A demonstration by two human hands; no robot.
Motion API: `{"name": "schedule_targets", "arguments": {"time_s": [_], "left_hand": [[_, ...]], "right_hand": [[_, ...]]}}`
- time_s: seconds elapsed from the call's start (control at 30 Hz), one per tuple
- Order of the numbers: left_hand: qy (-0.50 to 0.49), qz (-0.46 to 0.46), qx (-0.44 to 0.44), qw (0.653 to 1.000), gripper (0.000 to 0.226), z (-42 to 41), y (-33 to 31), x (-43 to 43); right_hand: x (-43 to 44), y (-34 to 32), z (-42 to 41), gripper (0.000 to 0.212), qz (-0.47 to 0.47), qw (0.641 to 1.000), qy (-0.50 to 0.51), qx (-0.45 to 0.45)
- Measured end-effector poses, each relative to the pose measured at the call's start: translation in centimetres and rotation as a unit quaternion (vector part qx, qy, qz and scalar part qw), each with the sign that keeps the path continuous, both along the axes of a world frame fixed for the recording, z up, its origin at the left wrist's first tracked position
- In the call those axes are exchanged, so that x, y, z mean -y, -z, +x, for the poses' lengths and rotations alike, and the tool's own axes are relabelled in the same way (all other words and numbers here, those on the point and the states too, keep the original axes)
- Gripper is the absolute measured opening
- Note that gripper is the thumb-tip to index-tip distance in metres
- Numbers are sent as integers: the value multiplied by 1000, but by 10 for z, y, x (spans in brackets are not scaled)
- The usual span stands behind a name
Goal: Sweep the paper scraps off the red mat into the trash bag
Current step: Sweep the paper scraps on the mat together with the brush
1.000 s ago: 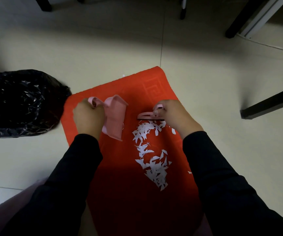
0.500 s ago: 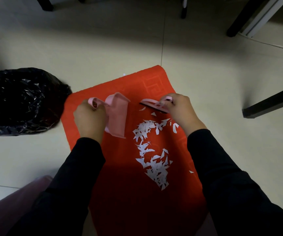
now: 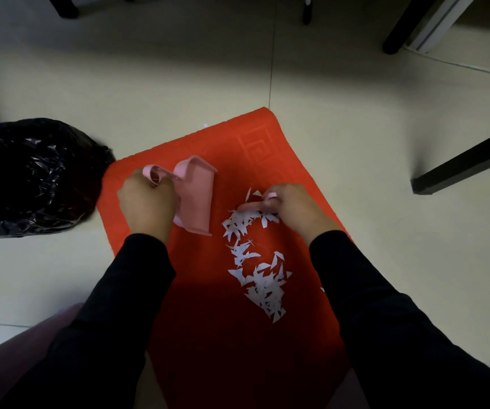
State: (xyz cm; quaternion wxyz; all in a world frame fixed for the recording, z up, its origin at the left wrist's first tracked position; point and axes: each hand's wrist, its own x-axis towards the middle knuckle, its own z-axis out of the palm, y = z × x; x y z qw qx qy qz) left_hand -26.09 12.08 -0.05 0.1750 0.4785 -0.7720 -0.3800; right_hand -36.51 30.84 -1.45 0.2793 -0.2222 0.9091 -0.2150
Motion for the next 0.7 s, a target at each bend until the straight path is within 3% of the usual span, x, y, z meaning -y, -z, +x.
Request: {"name": "schedule_targets", "arguments": {"time_s": [0.6,0.7], "left_hand": [[14,1,-25,1000,18,-3,-12,-25],[29,-19,-21,999,20,-10,-7,-29]], "right_hand": [[-16,-18,1,17,-117,986,120,6],[-16,-12,-10,18,-118,986,115,-31]]}}
